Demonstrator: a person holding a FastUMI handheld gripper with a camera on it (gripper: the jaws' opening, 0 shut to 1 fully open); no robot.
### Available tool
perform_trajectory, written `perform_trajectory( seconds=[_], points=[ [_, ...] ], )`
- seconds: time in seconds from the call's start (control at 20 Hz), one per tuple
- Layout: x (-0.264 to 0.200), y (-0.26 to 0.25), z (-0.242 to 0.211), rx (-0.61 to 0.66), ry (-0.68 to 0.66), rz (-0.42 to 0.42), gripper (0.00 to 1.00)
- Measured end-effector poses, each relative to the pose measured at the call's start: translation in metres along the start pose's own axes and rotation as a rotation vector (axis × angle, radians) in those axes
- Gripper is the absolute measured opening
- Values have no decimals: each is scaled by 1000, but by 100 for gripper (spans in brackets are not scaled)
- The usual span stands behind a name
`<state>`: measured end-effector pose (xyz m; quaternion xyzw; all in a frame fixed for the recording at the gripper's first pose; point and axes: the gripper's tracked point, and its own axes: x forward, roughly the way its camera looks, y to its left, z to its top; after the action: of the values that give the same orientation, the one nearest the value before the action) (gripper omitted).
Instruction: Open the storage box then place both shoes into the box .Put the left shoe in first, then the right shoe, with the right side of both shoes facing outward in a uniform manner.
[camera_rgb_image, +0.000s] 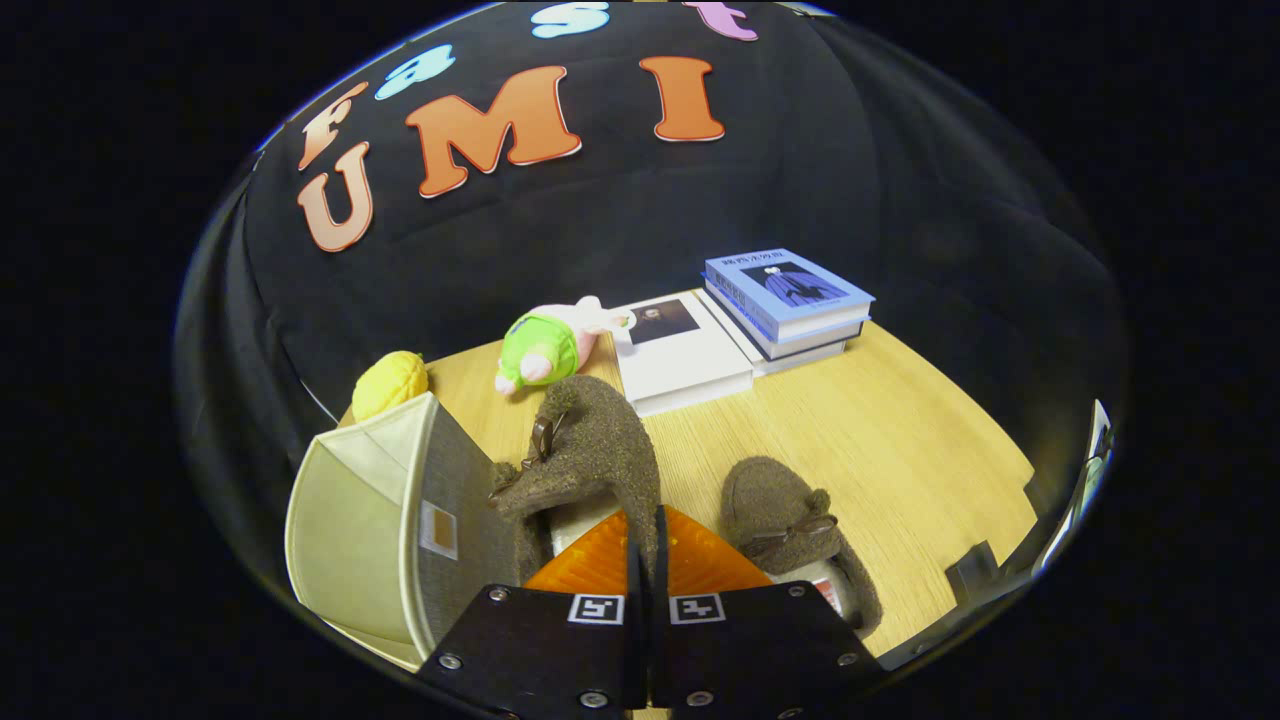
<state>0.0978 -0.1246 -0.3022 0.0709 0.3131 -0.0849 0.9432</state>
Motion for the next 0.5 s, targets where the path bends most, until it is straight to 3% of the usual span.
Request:
perform_trajectory(
  seconds=[0.2, 0.5],
  points=[
    [-26, 19, 42, 24, -77, 28, 2],
    [-57, 73, 69, 45, -123, 111, 2]
  ],
)
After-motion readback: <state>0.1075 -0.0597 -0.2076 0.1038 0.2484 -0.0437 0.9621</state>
